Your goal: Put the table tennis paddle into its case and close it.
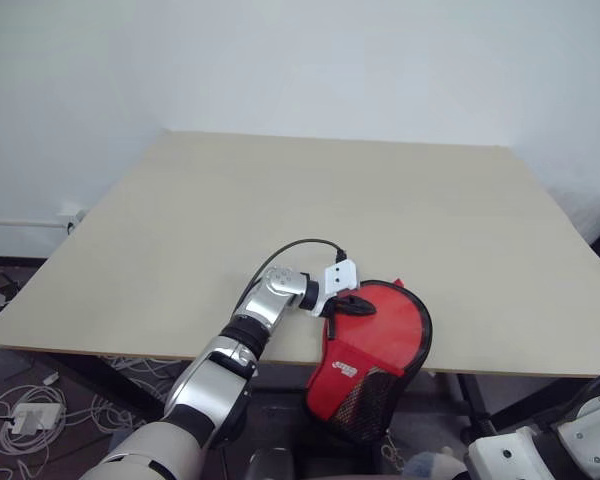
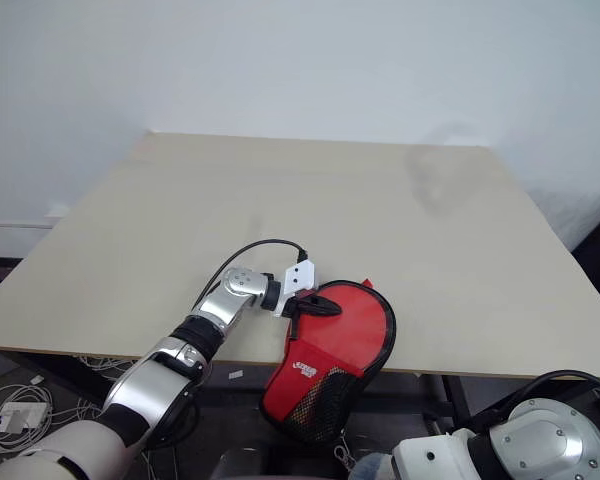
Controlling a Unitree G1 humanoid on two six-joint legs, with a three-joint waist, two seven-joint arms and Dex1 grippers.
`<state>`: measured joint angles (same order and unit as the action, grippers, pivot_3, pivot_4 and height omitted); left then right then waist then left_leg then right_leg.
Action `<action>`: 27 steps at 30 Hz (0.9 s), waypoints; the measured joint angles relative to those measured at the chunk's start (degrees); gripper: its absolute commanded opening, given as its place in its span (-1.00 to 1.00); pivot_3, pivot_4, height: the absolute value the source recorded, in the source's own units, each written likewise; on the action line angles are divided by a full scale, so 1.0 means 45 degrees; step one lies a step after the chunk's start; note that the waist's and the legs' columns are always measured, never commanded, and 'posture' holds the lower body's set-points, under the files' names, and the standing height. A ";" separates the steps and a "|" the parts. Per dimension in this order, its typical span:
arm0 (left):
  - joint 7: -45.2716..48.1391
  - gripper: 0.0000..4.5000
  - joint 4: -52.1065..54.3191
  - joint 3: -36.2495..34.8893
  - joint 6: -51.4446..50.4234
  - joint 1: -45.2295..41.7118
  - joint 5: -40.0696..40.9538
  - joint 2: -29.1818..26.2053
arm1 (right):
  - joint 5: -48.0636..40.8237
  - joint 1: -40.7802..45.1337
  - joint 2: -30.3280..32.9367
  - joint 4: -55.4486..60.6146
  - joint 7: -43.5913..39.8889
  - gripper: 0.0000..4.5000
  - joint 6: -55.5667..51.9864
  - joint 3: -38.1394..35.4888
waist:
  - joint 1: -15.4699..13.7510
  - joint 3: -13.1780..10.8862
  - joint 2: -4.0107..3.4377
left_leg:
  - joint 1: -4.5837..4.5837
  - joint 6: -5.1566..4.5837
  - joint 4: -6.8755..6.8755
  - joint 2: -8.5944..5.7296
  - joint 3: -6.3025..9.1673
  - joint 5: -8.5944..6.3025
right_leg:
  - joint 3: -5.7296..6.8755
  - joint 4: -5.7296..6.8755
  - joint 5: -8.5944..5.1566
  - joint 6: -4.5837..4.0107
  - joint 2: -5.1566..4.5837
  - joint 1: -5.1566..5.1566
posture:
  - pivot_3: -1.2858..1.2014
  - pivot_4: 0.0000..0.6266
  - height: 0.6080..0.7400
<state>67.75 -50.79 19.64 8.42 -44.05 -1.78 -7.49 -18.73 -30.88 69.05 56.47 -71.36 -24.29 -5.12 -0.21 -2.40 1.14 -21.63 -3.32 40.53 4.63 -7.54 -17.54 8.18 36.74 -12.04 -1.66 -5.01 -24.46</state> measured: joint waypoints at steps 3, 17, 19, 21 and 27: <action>-0.0092 -1.00 -0.0025 -0.0026 -0.0002 0.0000 0.0002 0.0003 | -0.0603 0.0597 -0.0026 -0.0348 -0.0025 -0.24 -0.0445 -0.0203 | -0.0002 -0.0001 0.0001 | -0.0001 -0.0002 0.0005 -0.0004 0.0036 0.0001 | 0.0010 0.0001 0.0000 0.0000 0.0003 0.0009 | 0.03 -1.00 1.00; -0.0257 0.37 0.3901 -0.2146 -0.3814 0.0394 0.1795 -0.1668 | -0.6387 0.8026 -0.2291 -0.4514 0.3008 1.00 -0.4619 -0.1912 | 0.0054 -0.0071 0.0031 | -0.0068 -0.0012 -0.0001 -0.0027 0.0086 0.0014 | -0.0009 0.0012 0.0021 0.0010 0.0025 -0.0062 | 0.03 -1.00 1.00; -0.0608 0.70 0.5267 -0.2947 -0.4844 0.0674 0.2433 -0.2320 | -0.6514 0.8688 -0.2819 -0.4858 0.3929 1.00 -0.5013 -0.1731 | 0.0044 -0.0064 0.0020 | -0.0104 0.0043 -0.0003 -0.0043 0.0072 0.0047 | -0.0027 0.0012 0.0023 0.0015 0.0027 -0.0096 | 0.03 -1.00 1.00; -0.1045 0.99 0.6319 -0.3746 -0.5737 0.1122 0.2913 -0.3071 | -0.6501 0.9100 -0.3535 -0.5127 0.4794 1.00 -0.5217 -0.1531 | 0.0055 -0.0062 0.0017 | -0.0112 0.0058 -0.0003 -0.0088 0.0051 0.0056 | -0.0046 0.0013 0.0023 0.0021 0.0031 -0.0112 | 0.03 -1.00 1.00; -0.2726 0.99 0.7488 -0.5808 -0.6957 0.3183 0.3294 -0.5054 | -0.5371 0.9555 -0.5127 -0.6182 0.6545 1.00 -0.5113 -0.0471 | 0.0059 -0.0062 0.0009 | -0.0103 0.0051 0.0002 -0.0136 0.0031 0.0055 | -0.0076 0.0020 0.0024 0.0027 0.0017 -0.0114 | 0.03 -1.00 1.00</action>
<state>55.48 -17.10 -6.49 -22.89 -29.73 13.04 -30.24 -42.90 12.12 45.98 28.65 -41.91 -47.30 -7.24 0.05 -2.68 1.18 -22.09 -3.09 40.53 4.02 -7.40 -17.30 7.84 36.83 -11.93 -1.54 -4.93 -24.98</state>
